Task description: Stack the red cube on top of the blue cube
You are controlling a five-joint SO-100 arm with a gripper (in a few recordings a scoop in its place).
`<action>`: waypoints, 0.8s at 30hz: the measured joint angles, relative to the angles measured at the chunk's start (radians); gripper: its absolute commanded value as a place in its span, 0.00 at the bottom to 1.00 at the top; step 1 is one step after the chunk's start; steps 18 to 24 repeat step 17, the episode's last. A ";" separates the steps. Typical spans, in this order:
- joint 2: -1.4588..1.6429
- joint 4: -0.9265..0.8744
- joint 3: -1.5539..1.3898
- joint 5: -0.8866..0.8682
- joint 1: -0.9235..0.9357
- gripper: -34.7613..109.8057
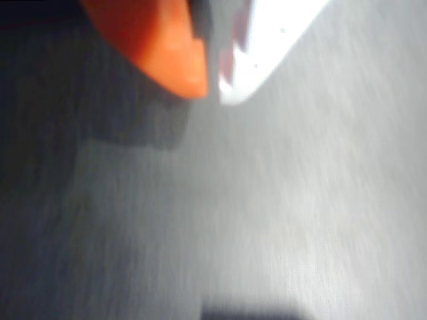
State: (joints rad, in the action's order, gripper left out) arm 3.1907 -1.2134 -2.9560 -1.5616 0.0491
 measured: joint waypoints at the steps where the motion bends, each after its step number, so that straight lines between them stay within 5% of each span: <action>1: 0.000 -0.029 0.000 0.000 0.000 0.24; 24: 0.002 -0.129 -0.003 0.000 0.003 0.24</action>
